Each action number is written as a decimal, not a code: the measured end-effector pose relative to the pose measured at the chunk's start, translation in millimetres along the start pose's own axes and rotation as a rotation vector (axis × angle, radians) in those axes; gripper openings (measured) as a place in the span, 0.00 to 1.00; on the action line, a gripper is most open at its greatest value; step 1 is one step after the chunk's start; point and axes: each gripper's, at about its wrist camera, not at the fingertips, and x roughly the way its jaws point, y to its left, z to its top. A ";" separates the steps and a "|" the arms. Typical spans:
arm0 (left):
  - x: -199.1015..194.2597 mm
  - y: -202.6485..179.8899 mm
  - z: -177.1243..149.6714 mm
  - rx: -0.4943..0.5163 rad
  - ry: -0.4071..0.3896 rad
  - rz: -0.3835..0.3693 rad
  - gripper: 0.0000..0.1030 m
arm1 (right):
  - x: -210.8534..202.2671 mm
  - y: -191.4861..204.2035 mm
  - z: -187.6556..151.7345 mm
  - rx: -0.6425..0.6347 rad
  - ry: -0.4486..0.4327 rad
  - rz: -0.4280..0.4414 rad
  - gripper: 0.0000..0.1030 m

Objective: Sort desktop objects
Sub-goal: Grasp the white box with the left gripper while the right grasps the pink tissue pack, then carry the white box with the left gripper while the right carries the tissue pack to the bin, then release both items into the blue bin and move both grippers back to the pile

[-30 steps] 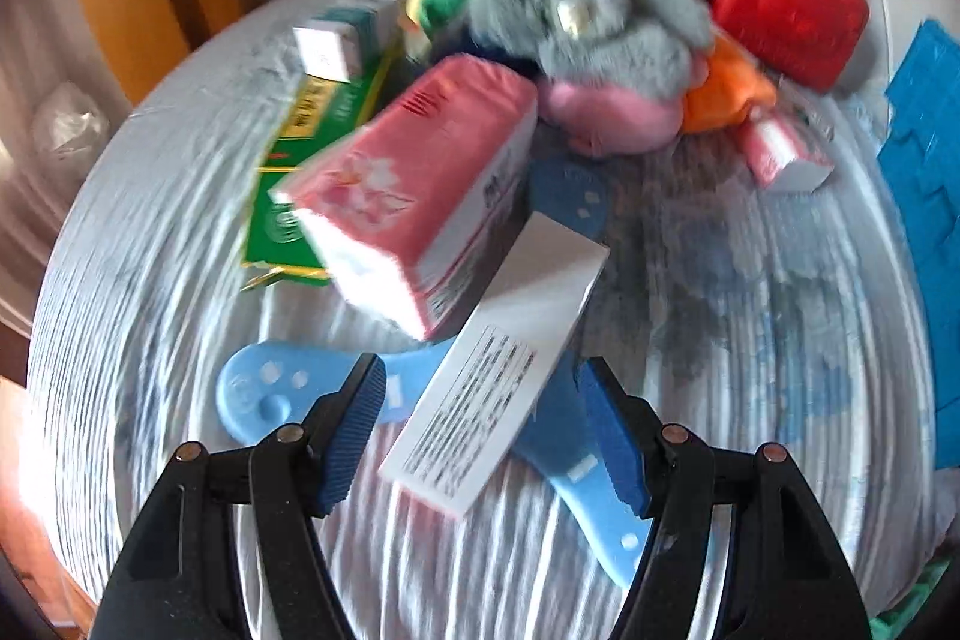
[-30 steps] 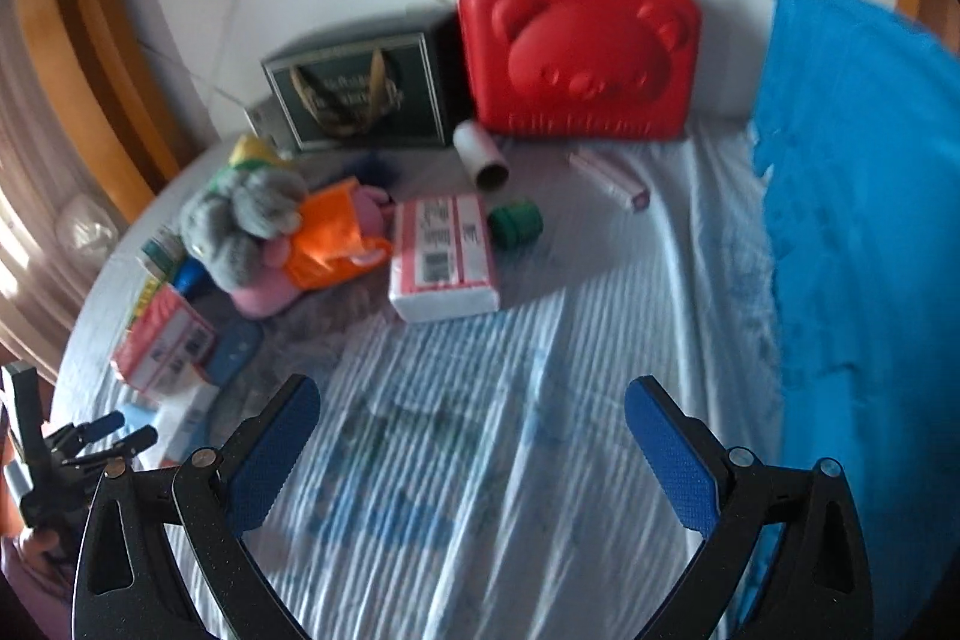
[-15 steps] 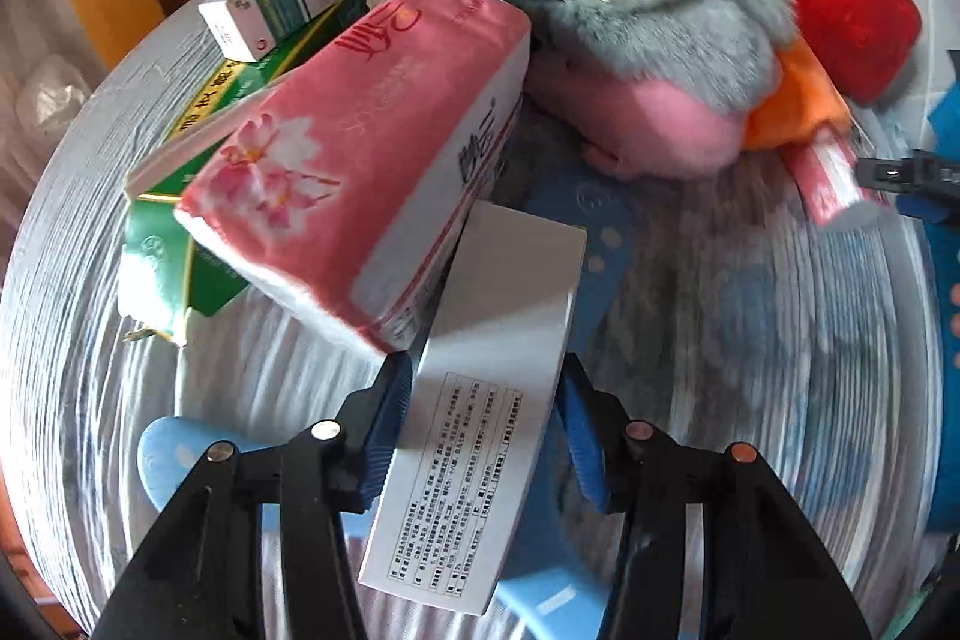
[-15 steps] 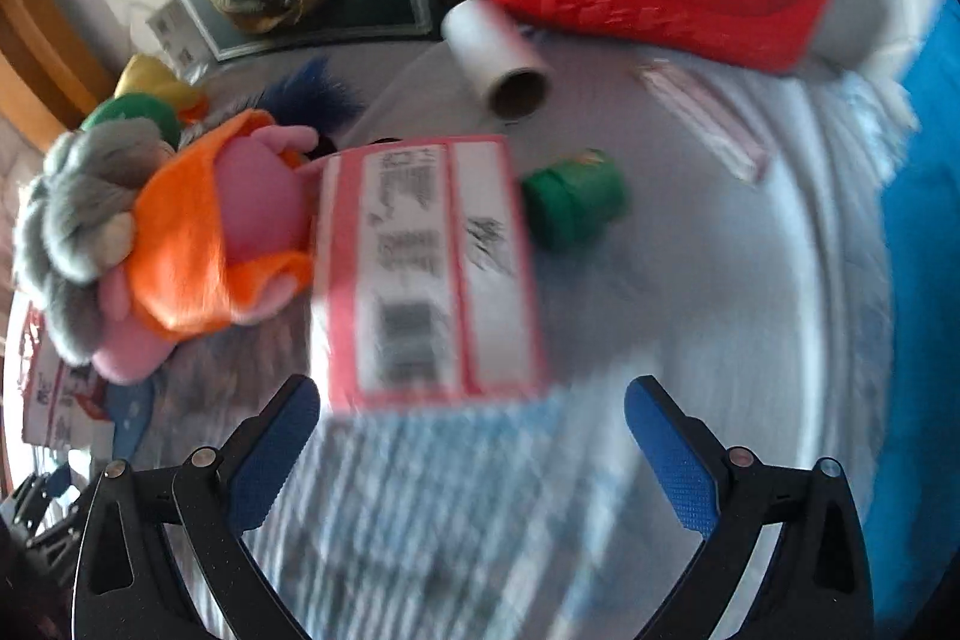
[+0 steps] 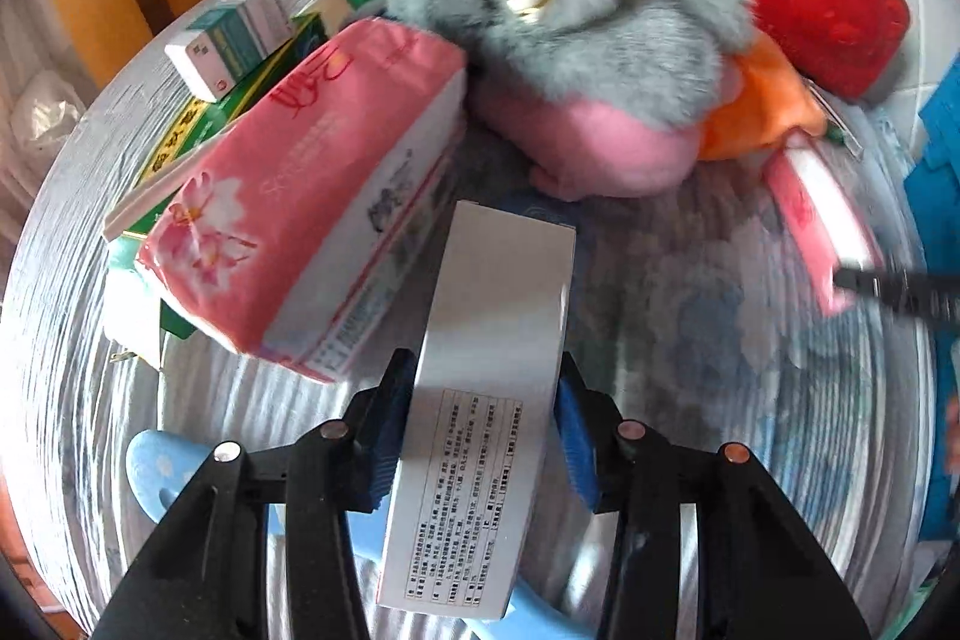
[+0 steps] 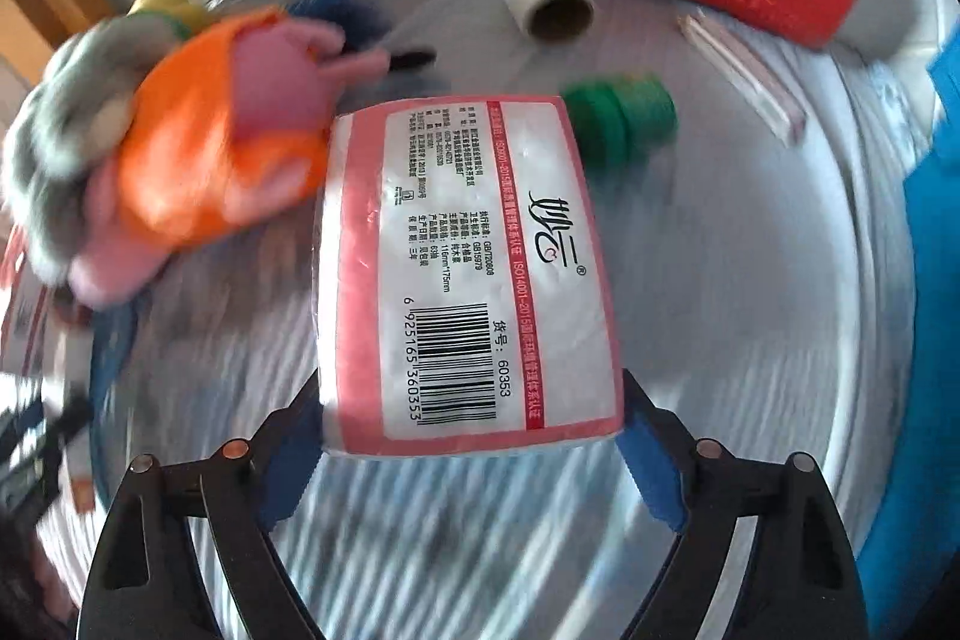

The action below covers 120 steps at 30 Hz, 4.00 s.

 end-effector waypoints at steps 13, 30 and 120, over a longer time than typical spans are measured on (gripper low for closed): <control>-13.2 -12.8 -5.3 0.028 0.006 -0.004 0.43 | -29.2 -9.0 -63.7 0.033 0.017 0.013 1.00; -156.7 -43.9 -57.0 0.139 -0.292 -0.014 0.43 | -186.5 23.9 -116.6 -0.078 -0.334 -0.025 0.81; -341.9 -301.0 -74.8 0.302 -0.609 -0.333 0.61 | -463.4 -186.9 -281.8 0.201 -1.161 -0.280 1.00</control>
